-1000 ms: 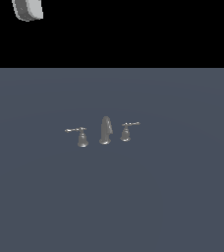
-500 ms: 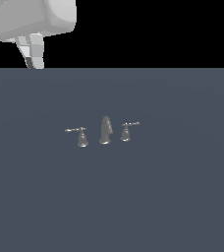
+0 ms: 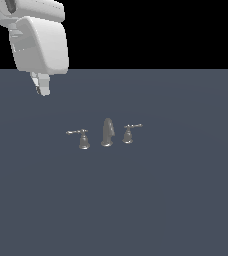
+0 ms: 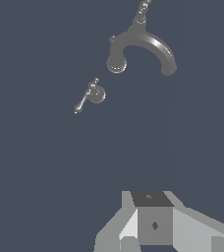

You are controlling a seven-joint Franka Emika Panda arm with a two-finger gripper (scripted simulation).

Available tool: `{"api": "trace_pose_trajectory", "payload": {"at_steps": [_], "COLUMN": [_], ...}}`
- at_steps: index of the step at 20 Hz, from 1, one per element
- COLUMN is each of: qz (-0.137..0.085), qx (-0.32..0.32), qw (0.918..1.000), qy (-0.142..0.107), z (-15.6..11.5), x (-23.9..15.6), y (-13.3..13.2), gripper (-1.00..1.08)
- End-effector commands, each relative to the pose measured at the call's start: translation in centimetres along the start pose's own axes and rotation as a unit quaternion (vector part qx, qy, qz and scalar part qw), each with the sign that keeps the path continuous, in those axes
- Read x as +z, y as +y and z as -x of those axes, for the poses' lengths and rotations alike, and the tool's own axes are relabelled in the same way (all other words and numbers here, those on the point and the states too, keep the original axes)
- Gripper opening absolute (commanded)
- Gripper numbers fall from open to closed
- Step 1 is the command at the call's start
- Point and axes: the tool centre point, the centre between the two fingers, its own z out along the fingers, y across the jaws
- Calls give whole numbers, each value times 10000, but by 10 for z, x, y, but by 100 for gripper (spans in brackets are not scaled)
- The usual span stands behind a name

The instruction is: Turn on the faucet by rotating a designated handle.

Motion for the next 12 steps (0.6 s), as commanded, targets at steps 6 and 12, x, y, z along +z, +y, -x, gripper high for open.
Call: {"api": "trace_pose_trajectory", "payload": {"at_steps": [6, 12], "qz": [-14, -11], "qx": [603, 1092], "qw": [9982, 9940], "qy": [-1, 7], "z": [-16, -33], "x": [36, 66], "y": [-29, -50], "gripper": [-100, -100]}}
